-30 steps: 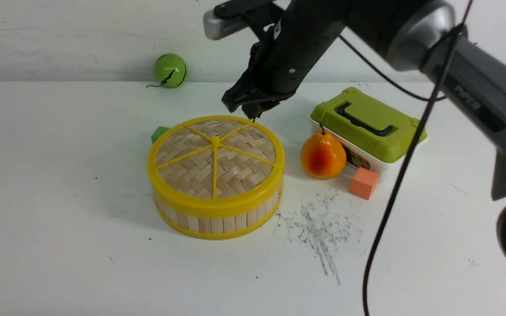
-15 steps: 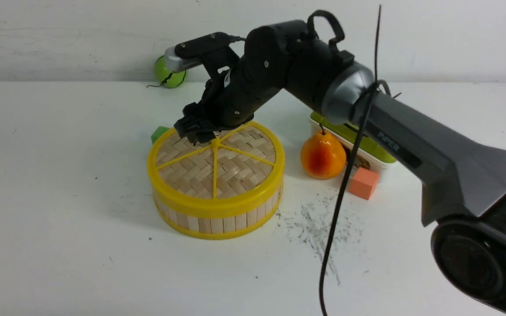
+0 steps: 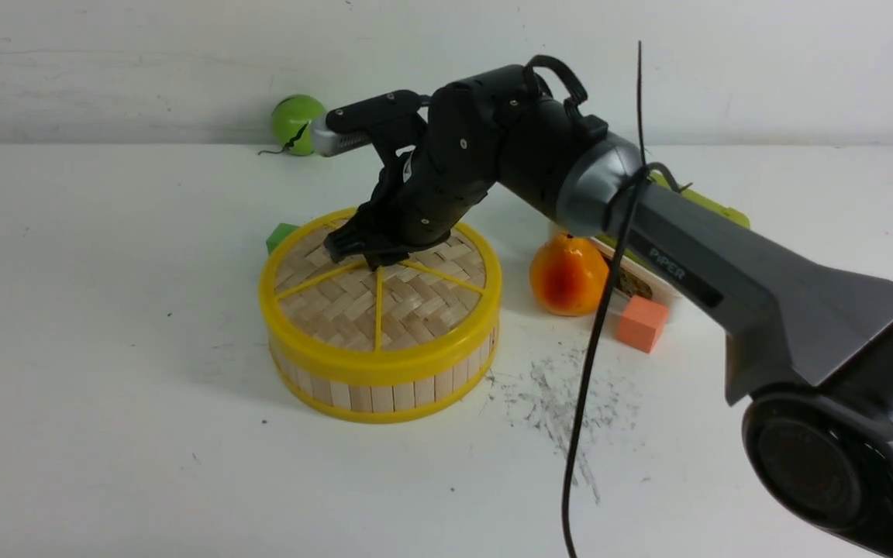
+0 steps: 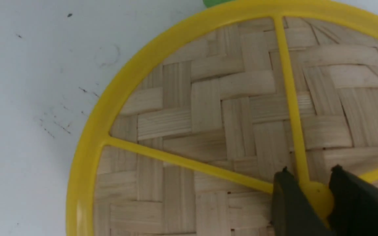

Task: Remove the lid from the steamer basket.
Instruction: Use the right arm to lift the lid of the steamer, then use the right arm to place the steamer lid on the table

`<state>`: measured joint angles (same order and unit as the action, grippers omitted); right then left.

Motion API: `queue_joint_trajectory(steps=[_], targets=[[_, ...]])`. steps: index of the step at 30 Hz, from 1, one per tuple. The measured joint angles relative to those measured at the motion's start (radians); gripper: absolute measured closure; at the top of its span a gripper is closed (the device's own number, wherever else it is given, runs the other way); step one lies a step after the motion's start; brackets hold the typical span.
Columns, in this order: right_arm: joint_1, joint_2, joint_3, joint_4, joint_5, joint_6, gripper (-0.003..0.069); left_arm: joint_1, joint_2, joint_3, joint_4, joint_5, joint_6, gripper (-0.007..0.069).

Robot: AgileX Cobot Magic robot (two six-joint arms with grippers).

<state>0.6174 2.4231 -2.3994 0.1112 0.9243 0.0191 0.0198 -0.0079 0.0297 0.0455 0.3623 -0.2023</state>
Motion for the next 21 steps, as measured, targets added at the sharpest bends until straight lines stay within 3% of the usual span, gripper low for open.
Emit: queue_joint_trajectory(steps=[1,14,21], targets=[[0.000,0.000,-0.007,0.000,0.009,-0.001,0.0550,0.000,0.000,0.000,0.000,0.000,0.000,0.0479],[-0.002,-0.035,-0.232,-0.013,0.176,-0.002,0.0550,0.000,0.000,0.000,0.000,0.000,0.000,0.0465],[-0.094,-0.253,-0.181,0.002,0.288,-0.030,0.0550,0.000,0.000,0.000,0.000,0.000,0.000,0.0458]])
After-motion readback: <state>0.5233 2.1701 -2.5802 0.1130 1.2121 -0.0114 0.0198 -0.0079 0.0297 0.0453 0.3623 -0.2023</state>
